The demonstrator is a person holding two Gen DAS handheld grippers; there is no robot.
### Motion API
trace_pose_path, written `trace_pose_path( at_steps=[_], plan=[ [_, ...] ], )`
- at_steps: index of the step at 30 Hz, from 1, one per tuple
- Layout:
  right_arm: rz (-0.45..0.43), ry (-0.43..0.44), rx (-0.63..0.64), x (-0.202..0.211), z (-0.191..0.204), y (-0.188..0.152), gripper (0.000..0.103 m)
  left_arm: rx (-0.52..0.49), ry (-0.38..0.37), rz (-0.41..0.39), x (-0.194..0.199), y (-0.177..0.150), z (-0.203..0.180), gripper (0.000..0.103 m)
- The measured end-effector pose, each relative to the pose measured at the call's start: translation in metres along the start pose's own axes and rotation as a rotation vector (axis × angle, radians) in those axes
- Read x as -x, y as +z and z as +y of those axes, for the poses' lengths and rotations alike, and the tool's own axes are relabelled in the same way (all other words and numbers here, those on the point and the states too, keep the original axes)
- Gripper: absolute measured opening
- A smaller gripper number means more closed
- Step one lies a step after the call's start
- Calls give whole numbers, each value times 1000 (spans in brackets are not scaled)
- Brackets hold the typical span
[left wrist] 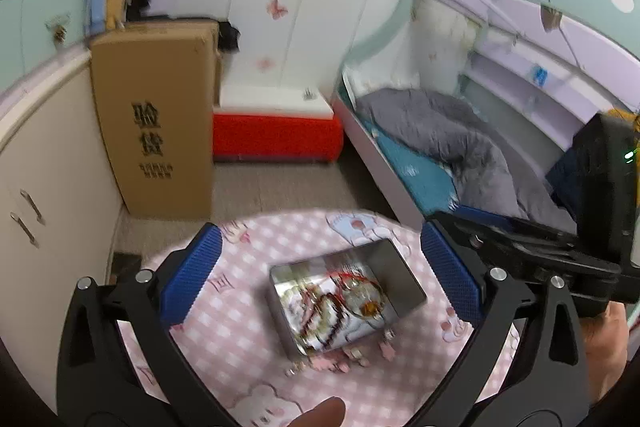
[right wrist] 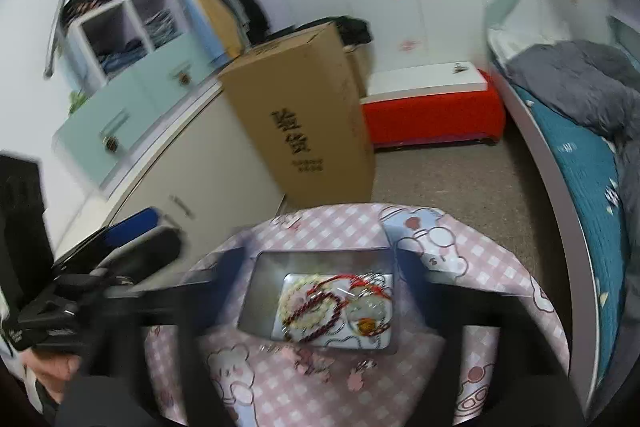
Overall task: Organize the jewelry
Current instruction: 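Carry the charm and pearl earring into the grey box and release them, then return both tools to the remaining charms beside the box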
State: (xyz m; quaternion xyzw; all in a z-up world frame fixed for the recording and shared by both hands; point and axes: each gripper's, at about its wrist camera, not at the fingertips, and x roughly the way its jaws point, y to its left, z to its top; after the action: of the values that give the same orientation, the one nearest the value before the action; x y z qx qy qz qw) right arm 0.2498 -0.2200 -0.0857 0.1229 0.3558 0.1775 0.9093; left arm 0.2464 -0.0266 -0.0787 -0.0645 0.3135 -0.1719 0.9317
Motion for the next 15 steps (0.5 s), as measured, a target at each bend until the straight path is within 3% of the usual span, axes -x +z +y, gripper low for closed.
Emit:
trace_pose_path(
  at_steps=[3, 7, 15],
  plan=[
    [-14, 7, -62, 7, -8, 0, 95, 11, 80, 25, 4, 0, 10, 97],
    [-35, -44, -65, 25, -4, 0, 95, 47, 102, -30, 32, -6, 26, 97],
    [-133, -82, -12, 94, 33, -20, 95, 19, 144, -132, 101, -28, 23, 97]
  ],
)
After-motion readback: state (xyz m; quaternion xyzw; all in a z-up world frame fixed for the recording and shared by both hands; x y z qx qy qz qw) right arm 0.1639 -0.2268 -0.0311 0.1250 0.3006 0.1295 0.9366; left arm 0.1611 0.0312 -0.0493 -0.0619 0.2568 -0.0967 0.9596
